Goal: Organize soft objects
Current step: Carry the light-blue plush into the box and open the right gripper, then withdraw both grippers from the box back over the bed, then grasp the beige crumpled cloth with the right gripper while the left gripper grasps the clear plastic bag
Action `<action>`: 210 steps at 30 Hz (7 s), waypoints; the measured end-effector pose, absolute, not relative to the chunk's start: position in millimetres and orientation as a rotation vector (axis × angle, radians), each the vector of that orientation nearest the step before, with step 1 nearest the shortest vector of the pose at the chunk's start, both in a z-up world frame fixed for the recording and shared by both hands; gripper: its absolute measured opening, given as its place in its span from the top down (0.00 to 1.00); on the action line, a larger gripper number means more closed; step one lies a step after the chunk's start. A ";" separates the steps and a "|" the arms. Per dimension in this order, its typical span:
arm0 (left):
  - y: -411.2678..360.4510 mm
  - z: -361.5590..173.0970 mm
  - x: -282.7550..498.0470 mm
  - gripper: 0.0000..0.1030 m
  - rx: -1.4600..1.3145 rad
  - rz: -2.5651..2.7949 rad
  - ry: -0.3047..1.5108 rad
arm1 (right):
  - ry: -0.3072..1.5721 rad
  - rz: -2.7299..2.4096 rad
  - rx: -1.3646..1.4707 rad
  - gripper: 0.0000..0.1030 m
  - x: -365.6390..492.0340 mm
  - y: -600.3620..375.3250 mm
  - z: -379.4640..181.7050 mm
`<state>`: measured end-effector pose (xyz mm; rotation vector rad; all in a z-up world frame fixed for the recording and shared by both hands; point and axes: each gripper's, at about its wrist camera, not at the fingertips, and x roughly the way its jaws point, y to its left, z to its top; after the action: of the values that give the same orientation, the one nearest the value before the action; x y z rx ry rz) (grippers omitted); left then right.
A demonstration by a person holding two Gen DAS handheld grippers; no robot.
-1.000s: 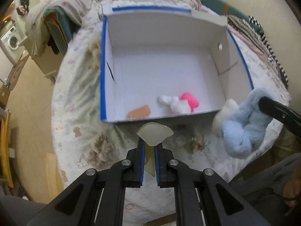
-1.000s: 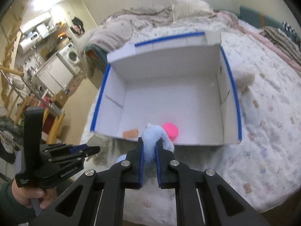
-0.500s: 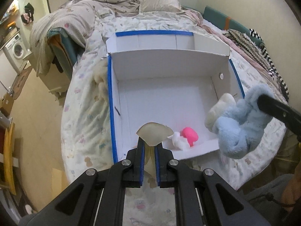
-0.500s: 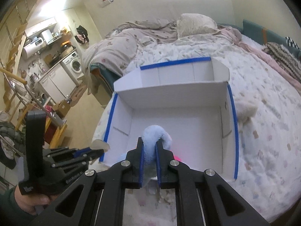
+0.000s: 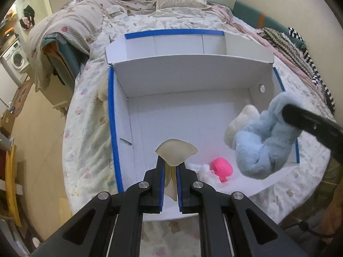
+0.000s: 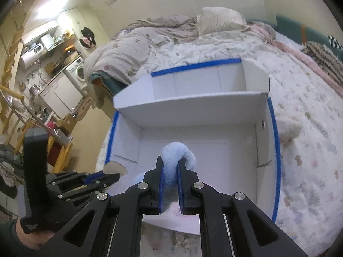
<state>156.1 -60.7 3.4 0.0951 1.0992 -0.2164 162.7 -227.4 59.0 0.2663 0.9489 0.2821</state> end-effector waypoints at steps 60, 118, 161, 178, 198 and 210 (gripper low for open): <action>-71.7 -61.0 196.8 0.54 0.036 -0.217 1.199 | 1.124 0.186 0.257 0.27 204.4 -225.0 -29.6; -16.5 -22.5 87.7 0.53 -0.005 -0.156 1.080 | 1.080 0.161 0.229 0.27 82.4 -227.2 2.9; -14.7 -95.3 92.0 0.52 -0.070 -0.117 1.261 | 1.446 0.211 0.344 0.63 100.5 -205.7 -121.6; -97.1 -135.9 104.9 0.38 -0.057 -0.295 1.372 | 1.326 0.104 0.426 0.82 70.2 -256.9 -77.2; -97.2 -154.4 106.1 0.79 0.074 -0.293 1.395 | 1.315 0.119 0.359 0.83 80.6 -225.1 -81.1; -49.5 -108.6 65.5 0.79 0.090 -0.195 1.277 | 1.253 0.175 0.354 0.83 86.0 -215.2 -64.4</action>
<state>65.5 -49.5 -108.6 0.0897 1.2768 -0.1952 86.0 -215.2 -64.4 0.3539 1.2528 0.1750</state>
